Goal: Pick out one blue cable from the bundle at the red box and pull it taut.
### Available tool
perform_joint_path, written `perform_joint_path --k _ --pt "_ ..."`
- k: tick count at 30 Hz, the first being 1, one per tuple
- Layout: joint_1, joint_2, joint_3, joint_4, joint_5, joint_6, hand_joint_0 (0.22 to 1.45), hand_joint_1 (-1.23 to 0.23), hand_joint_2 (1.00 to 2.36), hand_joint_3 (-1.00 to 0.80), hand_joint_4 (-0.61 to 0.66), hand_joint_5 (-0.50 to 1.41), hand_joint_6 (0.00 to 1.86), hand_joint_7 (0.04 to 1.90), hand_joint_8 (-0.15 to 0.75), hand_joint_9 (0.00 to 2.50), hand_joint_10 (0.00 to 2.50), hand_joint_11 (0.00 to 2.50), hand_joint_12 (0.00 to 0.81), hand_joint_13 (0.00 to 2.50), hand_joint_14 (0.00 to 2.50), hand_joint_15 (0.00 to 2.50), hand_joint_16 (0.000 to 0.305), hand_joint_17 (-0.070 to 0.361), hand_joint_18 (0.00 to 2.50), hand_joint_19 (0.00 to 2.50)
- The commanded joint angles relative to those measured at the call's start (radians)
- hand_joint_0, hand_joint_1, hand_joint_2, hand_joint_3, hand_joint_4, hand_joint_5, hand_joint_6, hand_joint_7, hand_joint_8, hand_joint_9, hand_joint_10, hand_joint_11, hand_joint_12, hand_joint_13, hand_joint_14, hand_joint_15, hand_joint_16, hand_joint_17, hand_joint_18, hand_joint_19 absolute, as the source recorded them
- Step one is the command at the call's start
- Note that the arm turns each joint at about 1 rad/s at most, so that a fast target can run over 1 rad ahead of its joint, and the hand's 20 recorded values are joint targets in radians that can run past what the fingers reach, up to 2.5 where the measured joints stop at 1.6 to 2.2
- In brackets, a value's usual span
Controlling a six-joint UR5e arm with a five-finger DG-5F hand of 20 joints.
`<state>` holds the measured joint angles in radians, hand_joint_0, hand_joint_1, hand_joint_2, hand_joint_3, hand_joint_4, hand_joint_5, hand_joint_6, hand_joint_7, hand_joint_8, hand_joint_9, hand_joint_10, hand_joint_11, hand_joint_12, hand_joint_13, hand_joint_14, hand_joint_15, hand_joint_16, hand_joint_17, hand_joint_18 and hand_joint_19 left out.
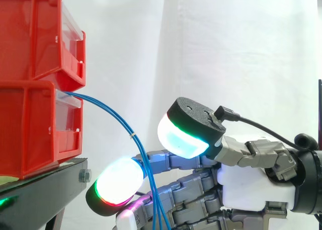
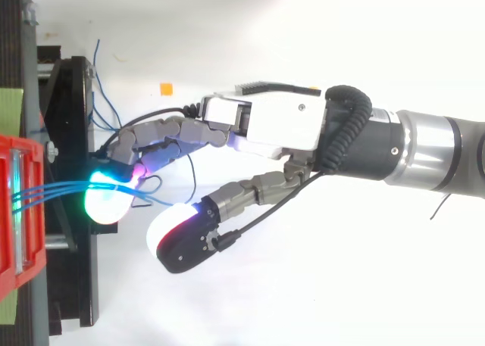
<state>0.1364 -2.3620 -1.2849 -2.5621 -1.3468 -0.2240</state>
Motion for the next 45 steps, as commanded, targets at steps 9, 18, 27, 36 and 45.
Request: perform_joint_path --k 9,18,27,36,45 --pt "-0.001 0.0 0.001 0.0 -0.011 0.032 0.56 -0.56 1.01 -0.43 0.09 -0.14 0.5 1.13 0.187 0.59 0.02 0.43 0.284 0.37 0.01 0.18 0.049 0.111 0.39 0.45" --pt "-0.011 0.0 0.001 -0.001 -0.025 0.038 0.56 -0.56 1.01 -0.43 0.09 -0.14 0.5 1.15 0.184 0.59 0.02 0.44 0.285 0.38 0.01 0.19 0.049 0.11 0.39 0.45" --pt "-0.02 0.0 0.018 -0.009 -0.048 0.032 0.56 -0.56 1.01 -0.44 0.08 -0.13 0.5 1.17 0.189 0.6 0.02 0.44 0.286 0.39 0.01 0.19 0.049 0.111 0.4 0.46" --pt "-0.029 0.0 0.029 -0.009 -0.063 0.032 0.57 -0.56 1.01 -0.42 0.05 -0.12 0.5 1.28 0.192 0.61 0.02 0.46 0.285 0.39 0.01 0.19 0.049 0.11 0.4 0.46" --pt "-0.035 0.001 0.036 -0.013 -0.069 0.031 0.57 -0.49 1.0 -0.45 0.06 -0.12 0.52 1.27 0.189 0.62 0.02 0.47 0.284 0.4 0.01 0.2 0.049 0.11 0.41 0.48"
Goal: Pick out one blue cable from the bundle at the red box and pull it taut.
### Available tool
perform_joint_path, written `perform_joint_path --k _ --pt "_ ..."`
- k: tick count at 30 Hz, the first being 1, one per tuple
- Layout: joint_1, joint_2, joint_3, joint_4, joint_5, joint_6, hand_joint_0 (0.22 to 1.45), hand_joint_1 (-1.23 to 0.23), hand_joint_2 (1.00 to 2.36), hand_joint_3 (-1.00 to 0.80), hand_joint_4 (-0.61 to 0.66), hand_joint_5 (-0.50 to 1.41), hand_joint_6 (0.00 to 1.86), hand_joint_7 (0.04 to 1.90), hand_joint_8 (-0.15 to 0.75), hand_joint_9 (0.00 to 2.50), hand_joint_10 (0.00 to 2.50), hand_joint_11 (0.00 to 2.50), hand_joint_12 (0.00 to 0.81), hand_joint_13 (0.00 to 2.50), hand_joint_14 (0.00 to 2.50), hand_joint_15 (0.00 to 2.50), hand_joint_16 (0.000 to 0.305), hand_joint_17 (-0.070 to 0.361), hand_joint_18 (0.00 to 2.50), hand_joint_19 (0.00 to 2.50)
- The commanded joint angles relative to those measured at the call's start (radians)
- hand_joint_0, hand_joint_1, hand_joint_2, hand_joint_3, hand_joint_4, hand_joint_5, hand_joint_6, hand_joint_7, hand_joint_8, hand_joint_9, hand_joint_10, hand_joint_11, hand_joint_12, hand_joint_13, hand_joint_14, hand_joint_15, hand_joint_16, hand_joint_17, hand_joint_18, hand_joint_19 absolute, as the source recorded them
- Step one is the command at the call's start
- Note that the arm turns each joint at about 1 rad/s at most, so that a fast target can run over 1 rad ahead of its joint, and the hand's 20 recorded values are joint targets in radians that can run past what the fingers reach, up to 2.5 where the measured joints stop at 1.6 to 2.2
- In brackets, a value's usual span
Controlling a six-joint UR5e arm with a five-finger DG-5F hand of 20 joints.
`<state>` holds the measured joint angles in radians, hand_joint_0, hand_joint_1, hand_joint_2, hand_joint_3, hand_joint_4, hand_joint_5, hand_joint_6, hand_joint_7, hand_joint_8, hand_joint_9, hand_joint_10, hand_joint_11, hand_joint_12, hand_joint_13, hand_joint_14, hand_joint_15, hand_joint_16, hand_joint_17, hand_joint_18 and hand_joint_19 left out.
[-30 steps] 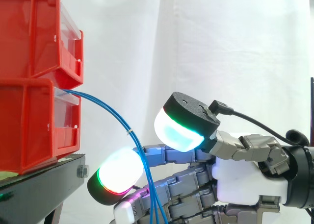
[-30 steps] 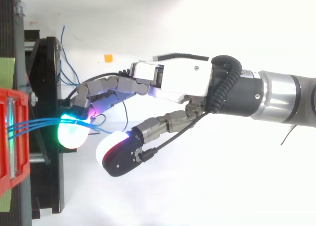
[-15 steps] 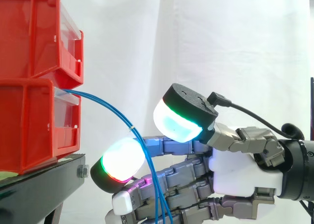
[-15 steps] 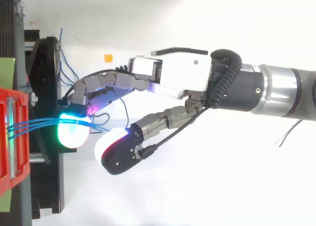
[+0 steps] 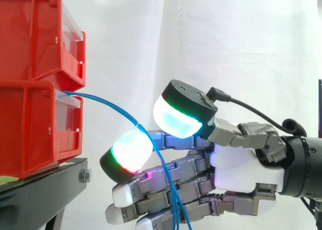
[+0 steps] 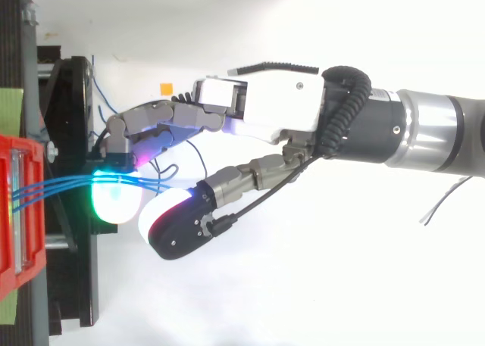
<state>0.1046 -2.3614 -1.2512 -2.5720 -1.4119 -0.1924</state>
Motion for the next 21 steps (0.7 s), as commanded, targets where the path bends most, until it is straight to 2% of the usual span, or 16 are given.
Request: perform_joint_path --k 1,4,8,10,15,21 --pt "-0.003 -0.001 0.004 -0.004 -0.009 -0.001 0.57 -0.44 1.0 -0.47 0.06 -0.12 0.52 1.28 0.194 0.63 0.02 0.47 0.283 0.39 0.01 0.21 0.049 0.11 0.4 0.48" --pt "-0.005 0.001 0.007 -0.004 -0.012 -0.001 0.55 -0.39 1.0 -0.5 0.08 -0.11 0.5 1.29 0.2 0.63 0.02 0.47 0.29 0.4 0.01 0.22 0.05 0.113 0.4 0.49" --pt "-0.006 0.001 0.007 -0.005 -0.015 -0.013 0.54 -0.38 1.0 -0.5 0.09 -0.12 0.5 1.22 0.202 0.63 0.02 0.47 0.295 0.4 0.01 0.22 0.051 0.114 0.4 0.49" --pt "-0.01 -0.001 0.007 -0.005 -0.012 -0.038 0.54 -0.38 1.0 -0.5 0.09 -0.12 0.5 1.21 0.202 0.63 0.02 0.47 0.295 0.4 0.01 0.22 0.051 0.114 0.4 0.49" --pt "-0.011 0.001 0.007 -0.007 0.011 -0.084 0.54 -0.39 1.0 -0.5 0.1 -0.12 0.5 1.2 0.203 0.63 0.02 0.48 0.298 0.4 0.01 0.22 0.051 0.115 0.4 0.49" --pt "-0.011 -0.001 0.01 -0.005 0.04 -0.091 0.54 -0.4 1.0 -0.5 0.1 -0.12 0.5 1.19 0.201 0.63 0.02 0.48 0.3 0.4 0.01 0.22 0.051 0.115 0.4 0.5"
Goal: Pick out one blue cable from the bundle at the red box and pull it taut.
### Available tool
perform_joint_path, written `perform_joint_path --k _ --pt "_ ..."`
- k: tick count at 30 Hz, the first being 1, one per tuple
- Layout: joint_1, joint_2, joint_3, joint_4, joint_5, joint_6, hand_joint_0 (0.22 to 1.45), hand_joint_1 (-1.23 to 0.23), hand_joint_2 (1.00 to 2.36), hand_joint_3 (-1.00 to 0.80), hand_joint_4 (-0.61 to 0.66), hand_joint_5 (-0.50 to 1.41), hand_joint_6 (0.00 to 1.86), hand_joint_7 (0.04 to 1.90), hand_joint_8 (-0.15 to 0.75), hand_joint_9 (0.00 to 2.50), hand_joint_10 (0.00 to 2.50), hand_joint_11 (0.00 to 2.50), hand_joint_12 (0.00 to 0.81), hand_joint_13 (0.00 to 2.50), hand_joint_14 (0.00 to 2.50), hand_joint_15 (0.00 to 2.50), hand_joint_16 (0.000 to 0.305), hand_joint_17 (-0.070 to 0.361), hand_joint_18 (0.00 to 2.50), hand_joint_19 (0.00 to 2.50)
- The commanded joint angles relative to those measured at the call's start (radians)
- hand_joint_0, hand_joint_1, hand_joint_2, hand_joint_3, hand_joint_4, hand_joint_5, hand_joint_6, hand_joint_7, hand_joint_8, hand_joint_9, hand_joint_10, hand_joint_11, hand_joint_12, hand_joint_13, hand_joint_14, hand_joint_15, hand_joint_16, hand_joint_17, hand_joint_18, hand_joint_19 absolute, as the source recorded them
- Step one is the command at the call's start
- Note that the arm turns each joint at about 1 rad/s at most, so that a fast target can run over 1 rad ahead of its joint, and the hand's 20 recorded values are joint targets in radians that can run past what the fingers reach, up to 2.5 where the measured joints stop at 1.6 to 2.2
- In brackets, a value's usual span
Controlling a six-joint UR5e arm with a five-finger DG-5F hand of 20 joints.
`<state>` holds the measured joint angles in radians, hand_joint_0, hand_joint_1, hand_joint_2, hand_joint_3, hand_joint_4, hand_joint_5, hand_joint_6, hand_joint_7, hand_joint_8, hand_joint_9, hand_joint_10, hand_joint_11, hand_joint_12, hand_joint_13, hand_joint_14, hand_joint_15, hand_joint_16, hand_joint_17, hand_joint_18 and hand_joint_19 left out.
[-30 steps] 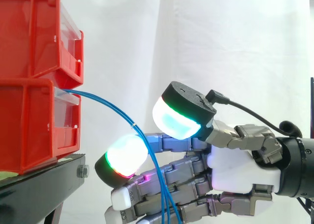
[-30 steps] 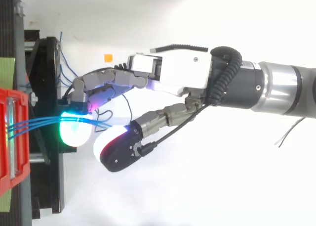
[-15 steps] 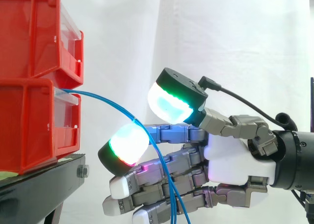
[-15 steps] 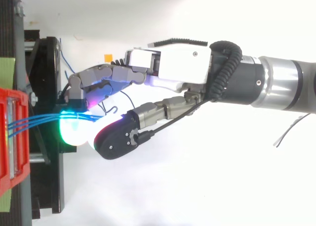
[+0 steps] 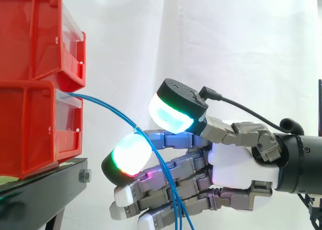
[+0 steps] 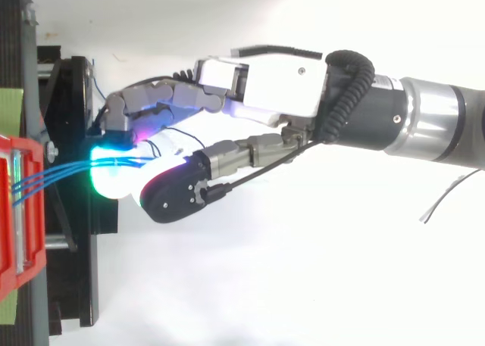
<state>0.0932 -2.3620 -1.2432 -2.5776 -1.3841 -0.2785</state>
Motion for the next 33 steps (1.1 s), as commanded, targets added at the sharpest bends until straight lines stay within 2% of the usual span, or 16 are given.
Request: perform_joint_path --k 1,6,17,21,26,31,32,33 --pt "0.002 0.0 0.002 -0.001 0.014 -0.007 0.54 -0.4 1.0 -0.5 0.1 -0.12 0.5 1.19 0.201 0.64 0.02 0.47 0.3 0.4 0.01 0.22 0.051 0.115 0.41 0.5" --pt "0.003 0.001 0.002 -0.001 0.05 -0.025 0.54 -0.42 1.0 -0.49 0.1 -0.12 0.5 1.19 0.203 0.64 0.02 0.47 0.297 0.4 0.01 0.22 0.051 0.114 0.41 0.49" --pt "0.003 0.001 0.002 -0.003 0.057 -0.025 0.59 -0.51 1.01 -0.38 0.07 -0.1 0.5 1.26 0.202 0.67 0.02 0.49 0.286 0.42 0.01 0.22 0.048 0.109 0.42 0.49" --pt "0.003 0.001 0.004 -0.003 0.059 -0.025 0.59 -0.51 1.01 -0.41 0.09 -0.1 0.5 1.26 0.201 0.67 0.02 0.48 0.287 0.42 0.01 0.22 0.048 0.109 0.42 0.49" --pt "0.008 0.0 0.01 -0.004 0.06 -0.025 0.53 -0.47 1.0 -0.5 0.12 -0.12 0.5 1.14 0.21 0.66 0.02 0.47 0.3 0.42 0.01 0.22 0.051 0.115 0.43 0.49" --pt "0.014 0.0 0.01 0.011 0.059 -0.031 0.5 -0.43 1.0 -0.5 0.14 -0.13 0.5 1.1 0.215 0.66 0.02 0.47 0.308 0.42 0.01 0.23 0.053 0.119 0.44 0.49" --pt "0.016 -0.002 0.011 0.019 0.063 -0.038 0.5 -0.43 1.0 -0.5 0.14 -0.13 0.5 1.1 0.214 0.66 0.02 0.47 0.311 0.42 0.01 0.22 0.053 0.12 0.44 0.49" --pt "0.02 -0.014 0.011 0.039 0.082 -0.05 0.5 -0.43 1.0 -0.5 0.14 -0.13 0.5 1.1 0.215 0.66 0.02 0.47 0.31 0.42 0.01 0.22 0.053 0.12 0.44 0.49"
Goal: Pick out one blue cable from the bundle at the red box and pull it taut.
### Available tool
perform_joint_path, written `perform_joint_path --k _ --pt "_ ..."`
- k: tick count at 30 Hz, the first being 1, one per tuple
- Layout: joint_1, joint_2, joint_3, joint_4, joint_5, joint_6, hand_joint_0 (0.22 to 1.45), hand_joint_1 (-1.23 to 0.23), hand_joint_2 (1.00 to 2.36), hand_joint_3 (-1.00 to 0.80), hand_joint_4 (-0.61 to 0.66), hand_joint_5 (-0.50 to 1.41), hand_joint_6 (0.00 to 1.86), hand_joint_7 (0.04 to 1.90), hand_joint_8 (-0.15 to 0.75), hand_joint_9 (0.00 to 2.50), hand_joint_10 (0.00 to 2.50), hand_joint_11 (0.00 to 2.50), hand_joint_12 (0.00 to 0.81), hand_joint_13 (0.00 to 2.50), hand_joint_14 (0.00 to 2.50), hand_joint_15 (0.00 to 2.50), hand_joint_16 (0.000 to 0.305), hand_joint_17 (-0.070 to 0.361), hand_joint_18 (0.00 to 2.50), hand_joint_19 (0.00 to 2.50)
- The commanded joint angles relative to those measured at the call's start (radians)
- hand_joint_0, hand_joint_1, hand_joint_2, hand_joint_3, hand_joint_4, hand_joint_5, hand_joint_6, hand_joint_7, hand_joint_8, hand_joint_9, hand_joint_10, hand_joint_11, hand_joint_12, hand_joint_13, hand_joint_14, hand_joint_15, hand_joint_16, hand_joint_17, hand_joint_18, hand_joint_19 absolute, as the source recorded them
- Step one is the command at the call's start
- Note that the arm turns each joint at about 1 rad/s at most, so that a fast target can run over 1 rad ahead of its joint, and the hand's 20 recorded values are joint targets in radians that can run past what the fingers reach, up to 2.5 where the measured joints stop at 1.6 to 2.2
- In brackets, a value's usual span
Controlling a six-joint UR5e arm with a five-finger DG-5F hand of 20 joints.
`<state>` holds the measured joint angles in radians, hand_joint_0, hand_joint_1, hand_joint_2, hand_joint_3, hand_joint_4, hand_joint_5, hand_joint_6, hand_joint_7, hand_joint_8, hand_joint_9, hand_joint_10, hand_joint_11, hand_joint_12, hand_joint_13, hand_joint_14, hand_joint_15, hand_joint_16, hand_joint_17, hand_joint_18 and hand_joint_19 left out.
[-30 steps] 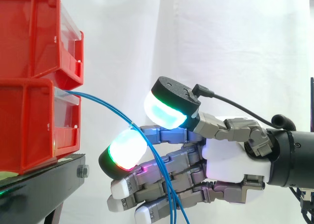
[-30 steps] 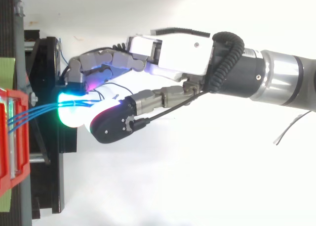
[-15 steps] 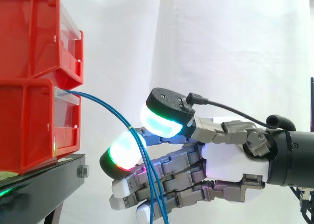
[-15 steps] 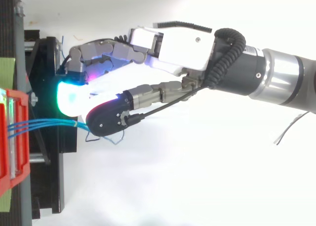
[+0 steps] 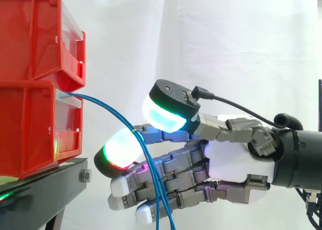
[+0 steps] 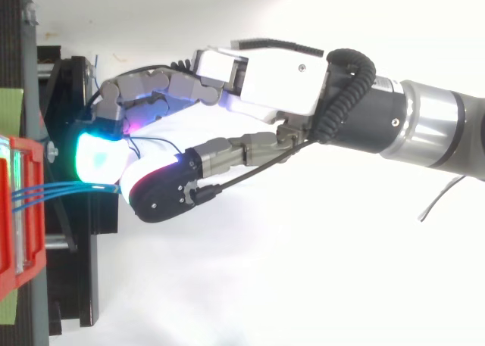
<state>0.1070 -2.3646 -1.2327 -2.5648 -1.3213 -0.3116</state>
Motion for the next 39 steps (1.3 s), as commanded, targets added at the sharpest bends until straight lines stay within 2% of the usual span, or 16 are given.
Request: perform_joint_path --k 1,2,7,18,22,23,28,38,39 --pt "0.007 -0.012 0.001 0.026 0.019 -0.017 0.5 -0.42 1.0 -0.5 0.15 -0.13 0.5 1.09 0.216 0.66 0.02 0.47 0.311 0.42 0.01 0.23 0.054 0.121 0.44 0.49" --pt "0.013 -0.021 0.001 0.04 0.034 -0.017 0.49 -0.42 1.0 -0.5 0.15 -0.13 0.5 1.09 0.218 0.66 0.02 0.47 0.311 0.41 0.01 0.22 0.054 0.121 0.44 0.49" --pt "0.031 -0.021 0.001 0.035 0.047 -0.015 0.5 -0.44 1.0 -0.5 0.15 -0.13 0.5 1.1 0.216 0.66 0.02 0.47 0.311 0.42 0.01 0.23 0.053 0.12 0.43 0.49" --pt "0.036 -0.021 -0.001 0.021 0.04 0.002 0.52 -0.47 1.0 -0.49 0.13 -0.12 0.5 1.15 0.21 0.66 0.02 0.47 0.302 0.42 0.01 0.22 0.051 0.115 0.44 0.5" --pt "0.03 -0.019 -0.001 0.021 0.027 0.013 0.54 -0.48 1.0 -0.48 0.11 -0.12 0.5 1.17 0.209 0.66 0.02 0.48 0.298 0.42 0.01 0.22 0.05 0.113 0.43 0.5" --pt "0.023 -0.019 -0.001 0.021 0.008 0.02 0.54 -0.48 1.0 -0.47 0.11 -0.12 0.5 1.18 0.207 0.67 0.02 0.48 0.298 0.42 0.01 0.22 0.05 0.113 0.43 0.49" --pt "0.016 -0.019 -0.001 0.021 -0.032 0.032 0.56 -0.49 1.01 -0.44 0.1 -0.11 0.5 1.2 0.207 0.67 0.02 0.49 0.294 0.42 0.01 0.22 0.049 0.111 0.43 0.49" --pt "-0.001 -0.019 0.01 0.015 -0.067 0.042 0.58 -0.51 1.01 -0.39 0.08 -0.11 0.5 1.26 0.203 0.67 0.02 0.48 0.29 0.42 0.01 0.22 0.048 0.109 0.43 0.49" --pt "-0.006 -0.019 0.018 0.003 -0.079 0.045 0.58 -0.51 1.01 -0.39 0.08 -0.11 0.5 1.26 0.203 0.67 0.02 0.48 0.29 0.42 0.01 0.22 0.048 0.109 0.43 0.5"
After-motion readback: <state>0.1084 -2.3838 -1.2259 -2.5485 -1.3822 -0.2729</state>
